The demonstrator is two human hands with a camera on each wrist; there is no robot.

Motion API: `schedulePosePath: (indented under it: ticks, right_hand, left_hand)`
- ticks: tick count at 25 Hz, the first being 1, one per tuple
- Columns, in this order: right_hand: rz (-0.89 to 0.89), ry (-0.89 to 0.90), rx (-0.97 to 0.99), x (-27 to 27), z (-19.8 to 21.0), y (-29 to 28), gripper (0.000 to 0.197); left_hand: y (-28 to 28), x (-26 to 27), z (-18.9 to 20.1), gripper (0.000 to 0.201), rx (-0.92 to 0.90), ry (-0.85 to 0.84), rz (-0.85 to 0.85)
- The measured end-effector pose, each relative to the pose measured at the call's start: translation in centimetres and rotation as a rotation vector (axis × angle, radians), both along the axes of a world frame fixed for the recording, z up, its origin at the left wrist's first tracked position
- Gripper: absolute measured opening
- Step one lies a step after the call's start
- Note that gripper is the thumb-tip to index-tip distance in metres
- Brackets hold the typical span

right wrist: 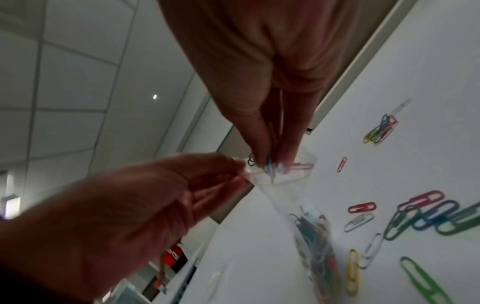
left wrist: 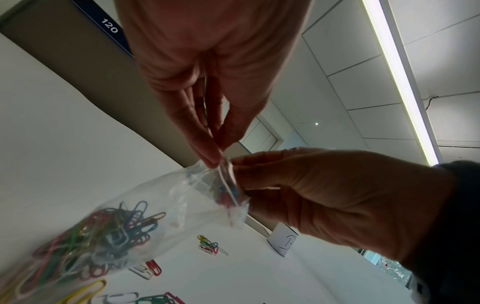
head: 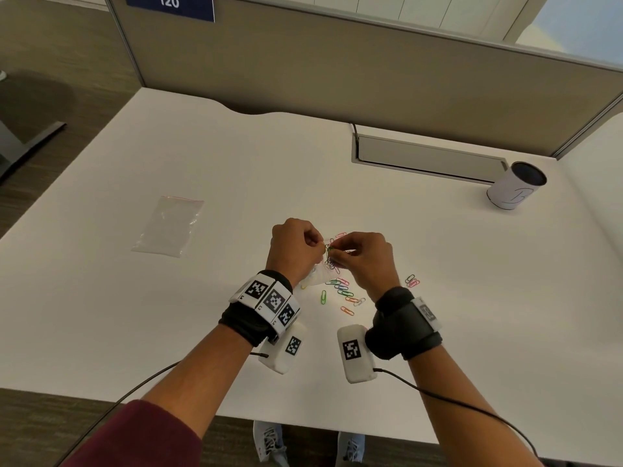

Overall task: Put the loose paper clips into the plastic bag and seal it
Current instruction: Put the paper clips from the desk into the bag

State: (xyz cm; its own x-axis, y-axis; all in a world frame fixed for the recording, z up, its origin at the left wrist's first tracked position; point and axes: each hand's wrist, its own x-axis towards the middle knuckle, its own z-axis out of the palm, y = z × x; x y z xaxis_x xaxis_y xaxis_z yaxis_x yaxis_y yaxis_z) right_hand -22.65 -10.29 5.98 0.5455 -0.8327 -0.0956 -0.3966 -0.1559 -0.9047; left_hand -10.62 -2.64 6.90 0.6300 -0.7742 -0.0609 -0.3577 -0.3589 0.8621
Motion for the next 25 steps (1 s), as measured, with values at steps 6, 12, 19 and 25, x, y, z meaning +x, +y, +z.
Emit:
schedulePosePath:
  ticks: [6,12,19,25]
  right_hand:
    - [0.075,0.248,-0.149,0.9,-0.9,0.2,0.011]
    - [0.033,0.135,0.208,1.5,0.1,-0.5,0.02]
    - [0.132,0.313,-0.092,1.4,-0.3,-0.4,0.014]
    - [0.038,0.161,-0.23,-0.8,-0.2,-0.4,0.018]
  left_hand:
    - [0.3,0.2,0.2,0.004,-0.007,-0.011,-0.001]
    - [0.2,-0.1,0.0,0.007,0.011,0.005,0.0]
    - [0.2,-0.2,0.1,0.009,0.011,0.006,-0.007]
    - [0.1,-0.1,0.0,0.005,0.014,0.016,-0.005]
